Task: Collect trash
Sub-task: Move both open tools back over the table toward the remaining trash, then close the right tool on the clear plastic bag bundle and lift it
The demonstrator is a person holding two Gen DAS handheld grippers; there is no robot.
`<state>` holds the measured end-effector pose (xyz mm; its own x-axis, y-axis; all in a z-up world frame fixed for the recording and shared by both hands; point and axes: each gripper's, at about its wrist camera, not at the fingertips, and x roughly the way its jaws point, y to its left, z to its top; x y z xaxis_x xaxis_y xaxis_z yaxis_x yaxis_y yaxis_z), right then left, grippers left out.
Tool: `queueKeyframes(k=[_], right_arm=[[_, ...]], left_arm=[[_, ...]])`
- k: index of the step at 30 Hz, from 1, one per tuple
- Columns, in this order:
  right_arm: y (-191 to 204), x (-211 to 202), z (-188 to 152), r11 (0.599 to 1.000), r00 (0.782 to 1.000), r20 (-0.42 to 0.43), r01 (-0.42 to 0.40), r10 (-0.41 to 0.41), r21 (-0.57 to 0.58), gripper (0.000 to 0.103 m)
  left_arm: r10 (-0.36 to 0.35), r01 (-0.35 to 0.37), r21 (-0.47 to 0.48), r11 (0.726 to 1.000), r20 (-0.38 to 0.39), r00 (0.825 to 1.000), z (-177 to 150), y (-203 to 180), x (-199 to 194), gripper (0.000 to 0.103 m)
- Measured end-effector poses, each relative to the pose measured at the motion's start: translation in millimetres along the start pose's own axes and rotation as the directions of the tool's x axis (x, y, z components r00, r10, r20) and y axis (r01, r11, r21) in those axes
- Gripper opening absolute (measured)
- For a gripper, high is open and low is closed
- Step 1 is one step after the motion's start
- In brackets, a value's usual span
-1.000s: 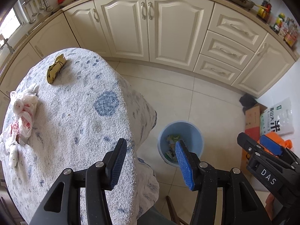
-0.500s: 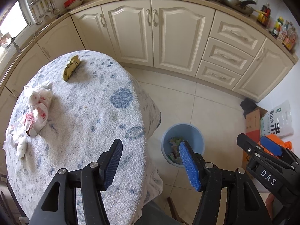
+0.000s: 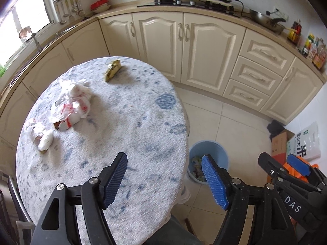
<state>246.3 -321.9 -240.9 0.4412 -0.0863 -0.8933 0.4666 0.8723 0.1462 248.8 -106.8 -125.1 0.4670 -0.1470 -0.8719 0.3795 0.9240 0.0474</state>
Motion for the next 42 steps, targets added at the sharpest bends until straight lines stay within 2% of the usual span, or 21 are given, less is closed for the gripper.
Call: queueKeyframes(k=[4,7,21,32,42], right_arm=[[21.4,-10.5,-9.8,0.999,1.0,0.02,0.002,-0.001,-0.052,0.086],[36.6,-17.3,-17.7,0.996,0.999,0.036,-0.012,0.015,-0.088,0.097],[119.3,-46.5,-57.2,0.965,0.994,0.062,-0.076,0.094,-0.251,0.102],[197.1,-38.9,-78.4,0.92,0.989,0.006,-0.134,0.146,-0.368,0.103],[277.7,-13.5,-75.1,0.863,0.973,-0.092,-0.229,0.21,-0.45,0.103]], left_arm=[[0.013,-0.012,-0.032,0.999,0.025,1.0,-15.4,19.2,-19.3,0.076],[0.036,-0.034,-0.056,0.998,0.038,0.999,-27.6,33.8,-32.1,0.078],[0.131,-0.111,-0.234,0.966,0.072,0.989,-92.9,126.2,-91.1,0.09],[0.207,-0.179,-0.4,0.899,0.027,0.978,-129.0,211.7,-107.7,0.091],[0.218,-0.2,-0.49,0.848,-0.022,0.976,-128.2,284.1,-84.0,0.092]])
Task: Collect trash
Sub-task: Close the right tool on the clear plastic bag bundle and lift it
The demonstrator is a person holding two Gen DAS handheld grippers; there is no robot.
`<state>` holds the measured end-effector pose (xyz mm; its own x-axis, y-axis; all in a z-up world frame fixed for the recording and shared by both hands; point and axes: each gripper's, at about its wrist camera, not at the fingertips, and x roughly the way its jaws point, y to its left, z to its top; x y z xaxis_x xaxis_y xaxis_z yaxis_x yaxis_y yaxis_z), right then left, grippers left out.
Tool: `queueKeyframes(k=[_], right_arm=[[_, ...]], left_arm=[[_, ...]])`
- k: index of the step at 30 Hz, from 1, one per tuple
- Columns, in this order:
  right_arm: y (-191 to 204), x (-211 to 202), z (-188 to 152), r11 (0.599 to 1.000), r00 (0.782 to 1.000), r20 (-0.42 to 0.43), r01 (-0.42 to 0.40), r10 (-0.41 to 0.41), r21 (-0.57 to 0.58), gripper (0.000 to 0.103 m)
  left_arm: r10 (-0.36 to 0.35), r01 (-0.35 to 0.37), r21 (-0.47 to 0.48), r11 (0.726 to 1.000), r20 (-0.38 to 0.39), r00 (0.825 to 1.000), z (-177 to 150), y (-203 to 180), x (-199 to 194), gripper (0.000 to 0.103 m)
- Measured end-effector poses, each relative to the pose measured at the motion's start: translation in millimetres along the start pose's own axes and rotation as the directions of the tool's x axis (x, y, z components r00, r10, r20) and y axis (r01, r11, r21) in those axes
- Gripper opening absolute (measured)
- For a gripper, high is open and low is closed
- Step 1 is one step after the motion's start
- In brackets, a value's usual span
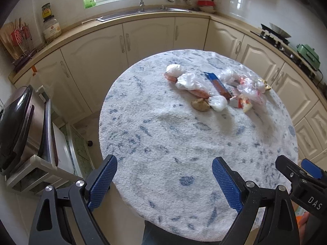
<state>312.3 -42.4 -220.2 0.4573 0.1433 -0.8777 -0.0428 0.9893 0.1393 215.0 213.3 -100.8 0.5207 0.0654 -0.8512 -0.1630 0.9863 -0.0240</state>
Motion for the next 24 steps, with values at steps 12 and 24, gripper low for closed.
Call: queueKeyframes(k=[12,24], right_arm=[[59.4,81.5,68.2,0.996,0.989,-0.118,-0.092,0.088,-0.024,0.102],[77.9,146.1,101.6,0.997,0.979,-0.187,-0.081,0.076,-0.019,0.067]], left_arm=[[-0.028,0.024,-0.051,0.998,-0.089,0.996,69.5,35.2,87.9,0.092],[-0.03,0.02,-0.073,0.997,-0.139,0.99,100.6,44.6,153.6,0.092]])
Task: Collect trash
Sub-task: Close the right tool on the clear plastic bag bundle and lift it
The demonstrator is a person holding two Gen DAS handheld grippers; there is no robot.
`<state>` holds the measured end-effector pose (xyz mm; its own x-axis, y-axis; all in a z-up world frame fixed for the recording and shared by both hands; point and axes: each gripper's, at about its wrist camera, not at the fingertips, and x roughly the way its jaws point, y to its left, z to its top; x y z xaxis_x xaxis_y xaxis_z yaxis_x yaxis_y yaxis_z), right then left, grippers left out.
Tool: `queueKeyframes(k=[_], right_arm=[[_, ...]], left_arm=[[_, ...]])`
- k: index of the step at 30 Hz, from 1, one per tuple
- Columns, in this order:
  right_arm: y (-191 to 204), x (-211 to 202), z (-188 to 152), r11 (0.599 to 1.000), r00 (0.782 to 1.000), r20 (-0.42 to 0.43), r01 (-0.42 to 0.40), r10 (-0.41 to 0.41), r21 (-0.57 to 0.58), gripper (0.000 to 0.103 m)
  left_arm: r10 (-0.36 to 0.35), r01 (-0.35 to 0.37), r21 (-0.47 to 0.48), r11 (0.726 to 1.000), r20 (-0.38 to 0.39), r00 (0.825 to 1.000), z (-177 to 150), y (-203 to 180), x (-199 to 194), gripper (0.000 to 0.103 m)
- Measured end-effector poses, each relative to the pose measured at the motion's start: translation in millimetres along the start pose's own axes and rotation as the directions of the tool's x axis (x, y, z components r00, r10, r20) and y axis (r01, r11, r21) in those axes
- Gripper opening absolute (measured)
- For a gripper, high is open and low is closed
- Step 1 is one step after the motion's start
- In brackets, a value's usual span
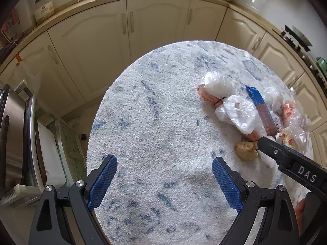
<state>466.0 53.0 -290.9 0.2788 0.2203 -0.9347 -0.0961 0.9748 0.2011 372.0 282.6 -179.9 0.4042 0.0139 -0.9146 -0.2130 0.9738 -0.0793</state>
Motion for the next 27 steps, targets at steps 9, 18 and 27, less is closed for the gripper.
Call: queueKeyframes(k=[9,18,27], right_arm=[[-18.5,-17.1,-37.3,1.0,1.0,0.013,0.012,-0.012,-0.018,0.025],[-43.2,-66.5,-126.4,0.998,0.998,-0.012,0.064,-0.064,0.02,0.026],[-32.3,-102.5,-148.5,0.978,0.977,0.145,0.176,-0.159,-0.115,0.085]], left_arm=[[-0.018,0.018,0.003,1.0,-0.032,0.999,-12.1,-8.7,6.0,0.092],[-0.03,0.03,0.024,0.999,-0.022,0.999,-43.0,-14.4,-23.6,0.092],[-0.034,0.034,0.011,0.999,-0.021,0.999,-71.8,-10.2,-47.9,0.091]])
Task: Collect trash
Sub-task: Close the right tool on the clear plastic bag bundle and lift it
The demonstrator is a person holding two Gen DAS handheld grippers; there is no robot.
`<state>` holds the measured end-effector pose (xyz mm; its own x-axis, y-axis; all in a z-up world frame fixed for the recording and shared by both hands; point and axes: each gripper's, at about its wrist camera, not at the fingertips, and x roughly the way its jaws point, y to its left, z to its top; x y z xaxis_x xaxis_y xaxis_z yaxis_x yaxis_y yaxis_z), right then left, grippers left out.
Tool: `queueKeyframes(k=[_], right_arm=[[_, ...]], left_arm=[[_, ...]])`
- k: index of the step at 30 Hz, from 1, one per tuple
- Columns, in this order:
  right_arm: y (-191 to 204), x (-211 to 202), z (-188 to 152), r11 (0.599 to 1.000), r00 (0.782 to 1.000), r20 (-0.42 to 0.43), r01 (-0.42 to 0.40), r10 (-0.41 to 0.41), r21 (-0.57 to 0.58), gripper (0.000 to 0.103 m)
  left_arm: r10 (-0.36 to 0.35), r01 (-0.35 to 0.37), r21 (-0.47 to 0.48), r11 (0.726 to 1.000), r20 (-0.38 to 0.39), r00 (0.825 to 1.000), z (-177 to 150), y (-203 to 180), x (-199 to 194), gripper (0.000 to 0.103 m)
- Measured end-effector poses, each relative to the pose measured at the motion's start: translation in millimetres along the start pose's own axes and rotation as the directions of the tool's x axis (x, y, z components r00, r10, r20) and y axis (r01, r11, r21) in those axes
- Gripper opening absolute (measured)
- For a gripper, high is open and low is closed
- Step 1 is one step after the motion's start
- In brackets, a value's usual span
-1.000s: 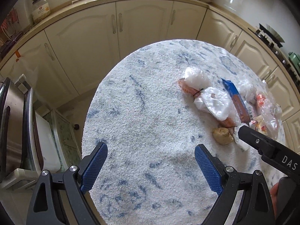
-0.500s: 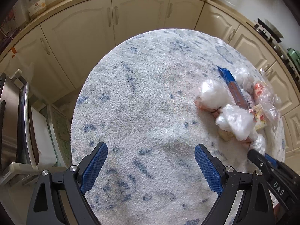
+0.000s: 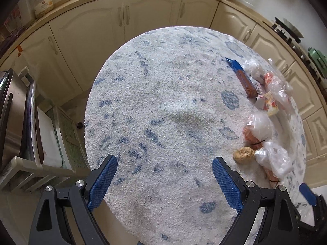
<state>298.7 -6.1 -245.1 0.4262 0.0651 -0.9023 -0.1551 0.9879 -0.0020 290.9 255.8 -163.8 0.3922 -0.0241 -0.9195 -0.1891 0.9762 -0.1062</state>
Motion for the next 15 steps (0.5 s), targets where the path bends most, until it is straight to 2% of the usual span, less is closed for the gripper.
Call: queueKeyframes(k=[2,4,7,11,13,15], right_arm=[[0.2,-1.0,10.2,0.999,0.999,0.041,0.001,0.0,-0.033,0.09],[6.3,7.5,22.3,0.997,0.999,0.054,0.007,-0.003,-0.081,0.09],[20.4,33.4,32.0,0.988,1.0,0.026,0.017,-0.013,-0.154,0.09],[29.8,60.5,30.0,0.981,0.999,-0.03,-0.048,0.043,-0.19,0.09],[27.7,69.2,26.6,0.983,0.998,-0.036,-0.055,0.05,-0.174,0.084],[14.1,68.4,25.1,0.989,0.994,-0.022,-0.106,0.104,-0.105,0.073]], left_arm=[[0.001,-0.001,0.002,1.0,0.003,1.0,-2.0,-1.2,-2.9,0.091],[0.004,-0.004,0.007,1.0,0.001,1.0,-3.1,-3.8,-3.8,0.091],[0.01,-0.01,0.015,1.0,-0.002,1.0,-3.1,-7.9,-3.9,0.091],[0.03,-0.03,0.027,0.999,-0.015,0.999,-3.4,-13.7,0.5,0.091],[0.035,-0.034,0.028,0.999,-0.021,0.999,-3.0,-16.6,3.9,0.091],[0.041,-0.04,0.034,0.999,-0.026,0.999,-2.9,-19.7,6.4,0.091]])
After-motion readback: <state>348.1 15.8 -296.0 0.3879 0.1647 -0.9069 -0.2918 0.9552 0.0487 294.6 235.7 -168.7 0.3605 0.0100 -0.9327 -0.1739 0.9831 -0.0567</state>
